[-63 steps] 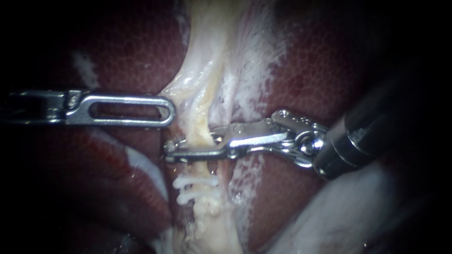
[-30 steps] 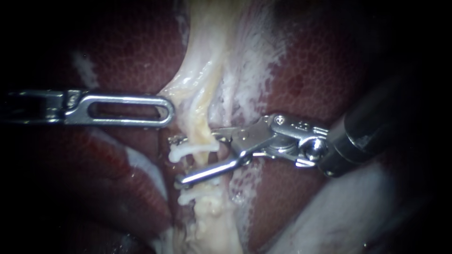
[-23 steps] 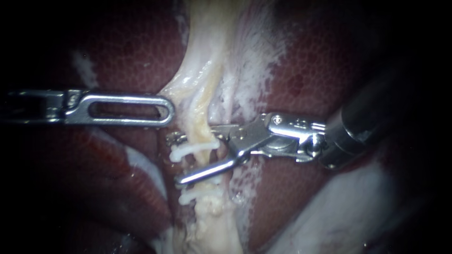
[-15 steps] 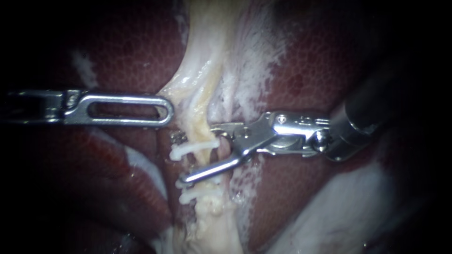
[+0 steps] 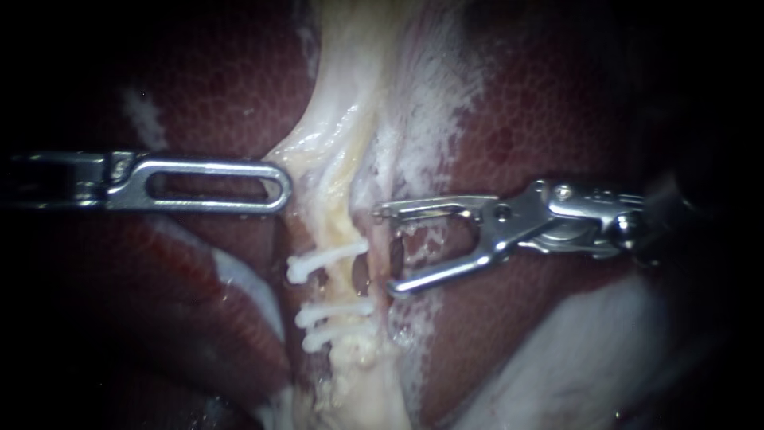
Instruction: Going back third clip left tube
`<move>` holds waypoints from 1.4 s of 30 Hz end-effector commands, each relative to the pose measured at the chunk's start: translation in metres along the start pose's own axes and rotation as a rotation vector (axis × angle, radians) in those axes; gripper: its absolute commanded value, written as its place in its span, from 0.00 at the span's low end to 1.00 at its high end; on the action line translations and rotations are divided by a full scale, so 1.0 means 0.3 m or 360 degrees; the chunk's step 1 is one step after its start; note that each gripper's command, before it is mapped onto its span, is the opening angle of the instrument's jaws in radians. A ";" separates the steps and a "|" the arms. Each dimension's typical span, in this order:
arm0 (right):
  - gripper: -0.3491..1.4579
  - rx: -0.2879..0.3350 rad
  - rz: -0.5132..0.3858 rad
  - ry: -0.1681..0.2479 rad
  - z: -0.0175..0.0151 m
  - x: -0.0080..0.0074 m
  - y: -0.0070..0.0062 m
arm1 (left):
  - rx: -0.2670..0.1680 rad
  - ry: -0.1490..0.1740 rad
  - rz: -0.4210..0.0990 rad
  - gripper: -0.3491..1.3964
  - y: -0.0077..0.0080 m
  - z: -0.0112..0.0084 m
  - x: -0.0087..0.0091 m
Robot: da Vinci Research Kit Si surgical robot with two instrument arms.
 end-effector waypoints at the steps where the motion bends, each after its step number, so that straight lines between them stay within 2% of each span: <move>1: 0.52 -0.0005 0.0003 -0.0005 -0.002 0.0003 -0.0007 | -0.0002 -0.0001 0.0000 0.00 0.0002 0.0001 0.0001; 7: 0.52 -0.0011 -0.0016 -0.0029 -0.011 0.0058 -0.0026 | -0.0001 -0.0001 0.0000 0.00 0.0005 0.0000 0.0001; 11: 0.52 -0.0011 -0.0015 -0.0037 -0.016 0.0115 -0.0043 | -0.0001 0.0000 0.0000 0.00 0.0007 0.0000 0.0000; 17: 0.52 -0.0053 -0.0015 -0.0038 -0.017 0.0170 -0.0077 | -0.0001 0.0000 0.0000 0.00 0.0008 0.0001 0.0000; 28: 0.52 -0.0061 -0.0027 -0.0033 -0.014 0.0197 -0.0134 | -0.0002 -0.0002 0.0001 0.00 0.0009 0.0004 0.0003; 42: 0.52 -0.0067 -0.0118 -0.0042 -0.014 0.0202 -0.0145 | -0.0005 -0.0004 0.0003 0.00 0.0014 0.0015 0.0011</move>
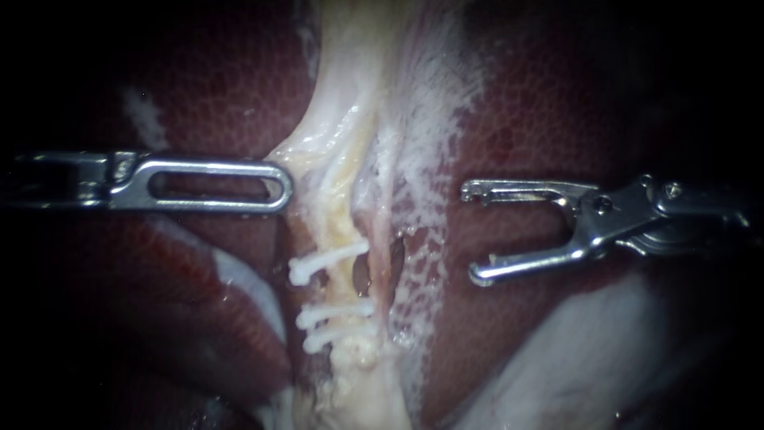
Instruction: Going back third clip left tube
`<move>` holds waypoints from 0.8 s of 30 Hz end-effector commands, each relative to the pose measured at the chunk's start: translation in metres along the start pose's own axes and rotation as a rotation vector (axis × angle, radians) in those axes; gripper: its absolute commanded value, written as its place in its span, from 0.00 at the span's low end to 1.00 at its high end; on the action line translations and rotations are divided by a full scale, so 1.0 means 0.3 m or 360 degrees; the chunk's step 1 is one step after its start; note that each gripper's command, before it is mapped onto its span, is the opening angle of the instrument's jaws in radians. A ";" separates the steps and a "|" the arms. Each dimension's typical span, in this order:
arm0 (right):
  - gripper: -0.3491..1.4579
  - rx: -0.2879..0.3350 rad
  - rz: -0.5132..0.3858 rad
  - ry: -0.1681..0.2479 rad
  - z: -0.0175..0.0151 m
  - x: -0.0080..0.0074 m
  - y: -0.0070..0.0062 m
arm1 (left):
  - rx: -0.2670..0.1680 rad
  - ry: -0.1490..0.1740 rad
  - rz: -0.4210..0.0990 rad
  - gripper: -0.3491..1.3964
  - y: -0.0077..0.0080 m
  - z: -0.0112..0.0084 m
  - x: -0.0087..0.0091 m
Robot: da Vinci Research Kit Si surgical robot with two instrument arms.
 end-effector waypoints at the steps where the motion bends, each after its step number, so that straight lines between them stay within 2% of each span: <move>1: 0.52 0.0000 -0.0001 0.0000 0.000 -0.0001 0.0002 | -0.0002 -0.0001 0.0001 0.00 0.0002 0.0003 0.0002; 12: 0.52 0.0002 -0.0022 -0.0002 -0.001 -0.0003 -0.0001 | -0.0007 -0.0013 0.0014 0.00 0.0073 0.0072 0.0024; 19: 0.52 0.0003 -0.0063 -0.0002 -0.001 -0.0004 -0.0003 | -0.0013 -0.0013 0.0028 0.00 0.0088 0.0133 0.0033; 24: 0.52 0.0004 -0.0083 -0.0001 -0.002 -0.0006 -0.0004 | -0.0012 -0.0007 0.0030 0.00 0.0089 0.0152 0.0040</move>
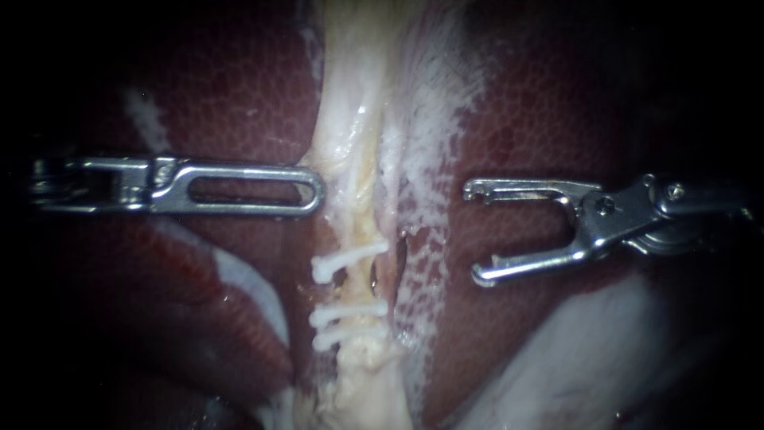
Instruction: Going back third clip left tube
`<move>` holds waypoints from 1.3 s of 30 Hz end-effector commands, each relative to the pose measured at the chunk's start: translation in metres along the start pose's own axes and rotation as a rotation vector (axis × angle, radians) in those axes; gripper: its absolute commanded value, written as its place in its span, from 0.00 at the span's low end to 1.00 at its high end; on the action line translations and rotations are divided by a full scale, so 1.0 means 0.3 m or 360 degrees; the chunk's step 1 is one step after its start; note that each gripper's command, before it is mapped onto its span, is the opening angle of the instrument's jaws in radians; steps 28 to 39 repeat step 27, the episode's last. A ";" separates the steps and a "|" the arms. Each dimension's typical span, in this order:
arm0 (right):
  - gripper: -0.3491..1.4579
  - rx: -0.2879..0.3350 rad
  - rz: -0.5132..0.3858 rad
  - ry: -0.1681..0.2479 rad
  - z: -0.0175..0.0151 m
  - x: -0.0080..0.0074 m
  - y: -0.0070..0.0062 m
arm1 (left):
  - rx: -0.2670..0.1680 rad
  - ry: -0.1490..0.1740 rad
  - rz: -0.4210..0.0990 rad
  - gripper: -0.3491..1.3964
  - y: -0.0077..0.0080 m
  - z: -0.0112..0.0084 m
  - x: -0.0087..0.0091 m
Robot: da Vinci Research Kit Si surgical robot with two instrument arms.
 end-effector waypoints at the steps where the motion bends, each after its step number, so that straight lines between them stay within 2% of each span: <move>1: 0.52 0.0000 -0.0007 0.0001 0.000 0.0001 -0.0003 | -0.0001 0.0001 0.0000 0.00 0.0000 0.0002 0.0001; 12: 0.52 0.0001 -0.0028 0.0002 0.000 -0.0002 -0.0007 | 0.0003 0.0015 -0.0007 0.00 0.0000 0.0028 0.0010; 39: 0.52 0.0002 -0.0028 0.0000 -0.001 -0.0003 -0.0006 | 0.0000 0.0019 -0.0006 0.00 0.0004 0.0031 0.0012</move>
